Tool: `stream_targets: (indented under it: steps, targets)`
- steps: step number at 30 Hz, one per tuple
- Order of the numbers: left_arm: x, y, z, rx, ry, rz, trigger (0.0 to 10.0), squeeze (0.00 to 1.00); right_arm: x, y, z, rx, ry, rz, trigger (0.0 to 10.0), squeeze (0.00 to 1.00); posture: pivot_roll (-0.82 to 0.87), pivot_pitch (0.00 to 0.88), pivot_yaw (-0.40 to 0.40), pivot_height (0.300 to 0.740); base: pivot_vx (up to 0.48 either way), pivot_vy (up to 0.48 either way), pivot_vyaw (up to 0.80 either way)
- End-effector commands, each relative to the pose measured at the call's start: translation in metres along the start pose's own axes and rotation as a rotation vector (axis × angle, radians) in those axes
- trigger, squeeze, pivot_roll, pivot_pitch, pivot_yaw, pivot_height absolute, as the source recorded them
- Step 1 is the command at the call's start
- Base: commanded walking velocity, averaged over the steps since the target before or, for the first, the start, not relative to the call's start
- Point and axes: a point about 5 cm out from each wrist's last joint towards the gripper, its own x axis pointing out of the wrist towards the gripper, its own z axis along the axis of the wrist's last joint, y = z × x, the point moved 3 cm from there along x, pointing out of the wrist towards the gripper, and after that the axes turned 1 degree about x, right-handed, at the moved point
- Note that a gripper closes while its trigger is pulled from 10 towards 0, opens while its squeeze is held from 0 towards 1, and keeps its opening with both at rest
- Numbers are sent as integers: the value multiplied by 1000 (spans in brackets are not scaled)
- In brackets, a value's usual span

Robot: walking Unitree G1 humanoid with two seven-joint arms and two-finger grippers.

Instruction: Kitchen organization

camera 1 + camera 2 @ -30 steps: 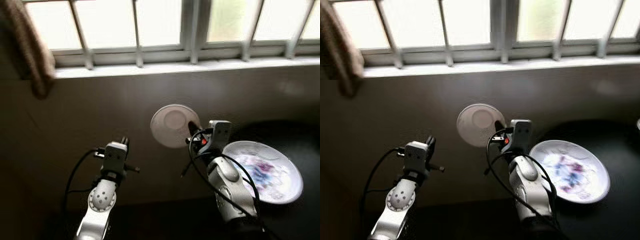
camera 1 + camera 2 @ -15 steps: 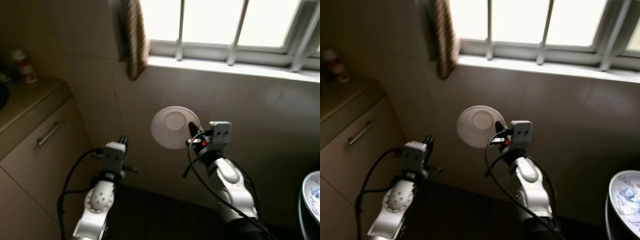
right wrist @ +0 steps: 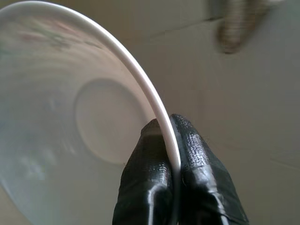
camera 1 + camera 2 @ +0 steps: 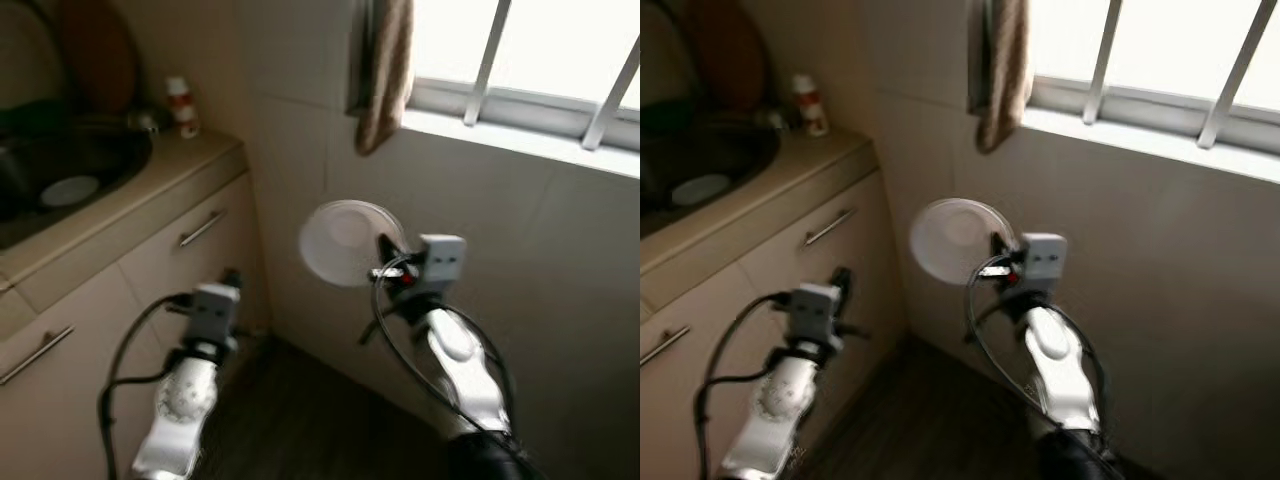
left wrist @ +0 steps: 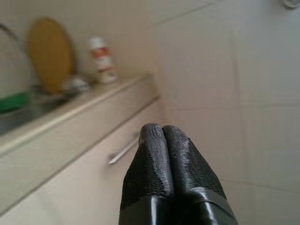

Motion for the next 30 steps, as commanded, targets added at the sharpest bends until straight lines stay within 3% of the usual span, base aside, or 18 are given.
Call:
stream_targets:
  steps: [1,21,23,24,25,26,28,30]
  targets:
    - [1,-5,7,-5,-27,-8,10000,0,0,-5,9,-19,-40,-15,0,0,-65,0,32,740,0,0,800]
    - [-1,3,11,-5,-50,35,10000,0,0,4,26,-172,-137,14,0,0,-63,0,31,740,0,0,800]
    - [-1,5,13,-2,-58,46,10000,0,2,3,30,-181,-151,-8,0,0,-62,0,31,740,244,0,0]
    - [-1,5,13,-2,-61,48,10000,0,2,2,32,-183,-156,-10,157,0,-62,0,31,740,255,0,0]
    - [-1,6,14,-1,-64,51,10000,0,3,3,34,-183,-164,-10,2196,0,-62,0,30,740,274,0,0]
    - [-1,6,15,-1,-69,55,10000,0,3,3,36,-180,-170,-18,3059,0,-62,0,30,740,300,0,0]
    - [0,7,16,0,-74,59,10000,0,5,6,36,-218,-167,5,510,0,-61,0,29,740,307,0,0]
    - [1,7,17,1,-78,62,10000,0,4,9,40,-245,-197,15,0,0,-62,0,29,740,307,0,800]
